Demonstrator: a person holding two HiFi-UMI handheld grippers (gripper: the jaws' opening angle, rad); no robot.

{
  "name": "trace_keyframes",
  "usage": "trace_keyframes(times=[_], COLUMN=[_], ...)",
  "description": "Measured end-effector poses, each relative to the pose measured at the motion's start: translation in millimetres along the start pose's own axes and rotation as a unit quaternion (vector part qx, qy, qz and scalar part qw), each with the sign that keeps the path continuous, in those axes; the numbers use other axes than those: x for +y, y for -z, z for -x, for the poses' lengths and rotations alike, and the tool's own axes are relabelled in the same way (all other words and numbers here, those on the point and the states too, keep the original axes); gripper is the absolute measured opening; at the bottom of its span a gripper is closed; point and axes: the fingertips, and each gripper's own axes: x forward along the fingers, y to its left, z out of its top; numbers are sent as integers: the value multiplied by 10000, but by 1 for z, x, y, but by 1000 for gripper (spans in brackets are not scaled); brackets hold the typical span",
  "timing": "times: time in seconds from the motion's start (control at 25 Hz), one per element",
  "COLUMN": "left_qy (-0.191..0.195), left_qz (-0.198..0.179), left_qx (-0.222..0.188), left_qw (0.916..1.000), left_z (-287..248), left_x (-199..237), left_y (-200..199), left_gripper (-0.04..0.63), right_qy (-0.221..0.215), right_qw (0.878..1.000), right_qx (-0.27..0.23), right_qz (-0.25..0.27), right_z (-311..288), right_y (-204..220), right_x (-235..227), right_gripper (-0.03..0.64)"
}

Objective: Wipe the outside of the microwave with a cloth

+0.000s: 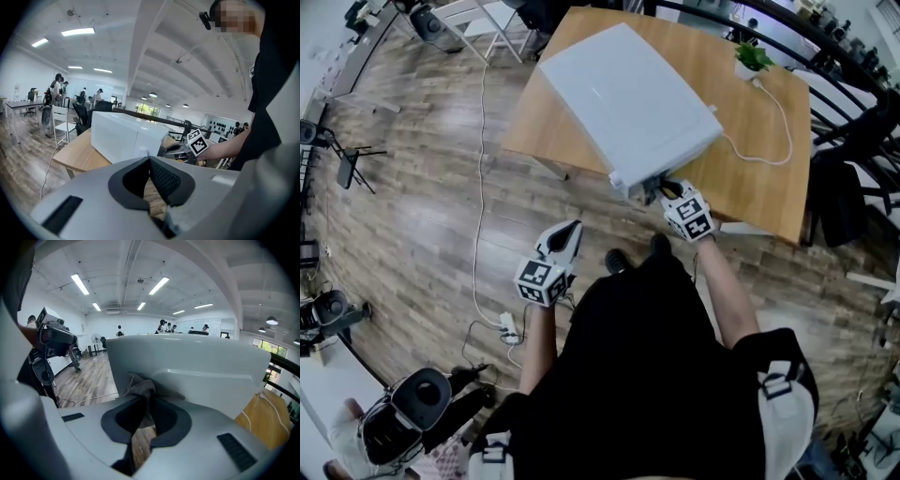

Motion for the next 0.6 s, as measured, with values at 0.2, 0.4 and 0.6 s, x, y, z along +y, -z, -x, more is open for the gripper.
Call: trace_keyframes(times=[0.2,0.4,0.6], left_qy=[42,24,59], left_qz=[-53,-108,-112], left_qx=[36,38,35], left_qw=[10000,9999,9999], left_z=[15,30,38], left_x=[7,18,20], left_y=[7,14,20], left_gripper=[2,2,2], right_qy=[55,104,155], right_qw=[9999,9998,9996], right_qx=[-68,-124,-184], right_qz=[-68,-82,-112], right_z=[-6,-11,-14], right_y=[-2,-3,-6], right_x=[17,30,40], right_gripper=[34,34,34])
